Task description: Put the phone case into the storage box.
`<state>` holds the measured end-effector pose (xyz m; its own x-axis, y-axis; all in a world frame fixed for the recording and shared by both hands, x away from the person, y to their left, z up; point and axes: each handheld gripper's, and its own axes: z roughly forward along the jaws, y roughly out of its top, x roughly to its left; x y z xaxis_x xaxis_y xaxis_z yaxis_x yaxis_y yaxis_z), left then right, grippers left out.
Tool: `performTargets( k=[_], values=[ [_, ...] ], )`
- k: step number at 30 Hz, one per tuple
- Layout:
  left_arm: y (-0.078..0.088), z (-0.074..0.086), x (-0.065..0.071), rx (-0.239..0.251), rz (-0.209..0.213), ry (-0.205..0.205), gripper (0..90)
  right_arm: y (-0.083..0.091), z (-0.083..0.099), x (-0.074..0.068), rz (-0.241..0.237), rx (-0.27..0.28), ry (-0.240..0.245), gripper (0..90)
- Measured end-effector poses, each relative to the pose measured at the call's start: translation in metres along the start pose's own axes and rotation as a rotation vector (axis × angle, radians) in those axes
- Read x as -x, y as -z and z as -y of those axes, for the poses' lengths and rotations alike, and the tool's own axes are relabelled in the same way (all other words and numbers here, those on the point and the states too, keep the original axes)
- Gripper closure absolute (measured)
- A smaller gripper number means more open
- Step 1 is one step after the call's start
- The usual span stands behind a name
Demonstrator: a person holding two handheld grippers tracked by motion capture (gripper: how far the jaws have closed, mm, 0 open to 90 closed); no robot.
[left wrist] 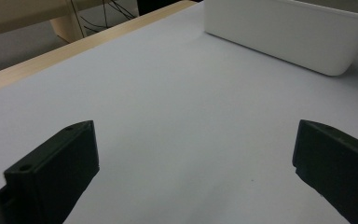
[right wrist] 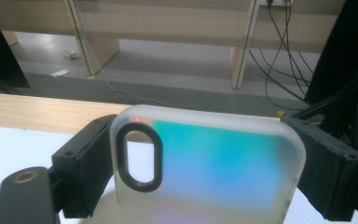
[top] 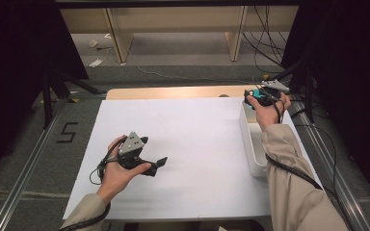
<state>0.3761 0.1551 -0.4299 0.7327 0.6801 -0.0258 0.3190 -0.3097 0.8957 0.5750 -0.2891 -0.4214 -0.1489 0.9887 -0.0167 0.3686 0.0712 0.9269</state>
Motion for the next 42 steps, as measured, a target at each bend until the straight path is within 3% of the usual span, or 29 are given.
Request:
performTargets(
  k=[15,30,42],
  values=[
    [-0.001,0.0,0.001,-0.003,0.002,0.0,0.0,-0.001,0.001,0.005,-0.027,-0.015,-0.022,1.6],
    [-0.001,0.0,0.001,-0.002,0.001,-0.002,0.0,0.005,-0.009,0.002,-0.04,0.025,-0.012,0.6],
    [0.0,-0.001,0.001,0.001,-0.004,0.002,0.0,0.014,-0.008,0.0,-0.049,0.018,0.005,0.5]
  ],
)
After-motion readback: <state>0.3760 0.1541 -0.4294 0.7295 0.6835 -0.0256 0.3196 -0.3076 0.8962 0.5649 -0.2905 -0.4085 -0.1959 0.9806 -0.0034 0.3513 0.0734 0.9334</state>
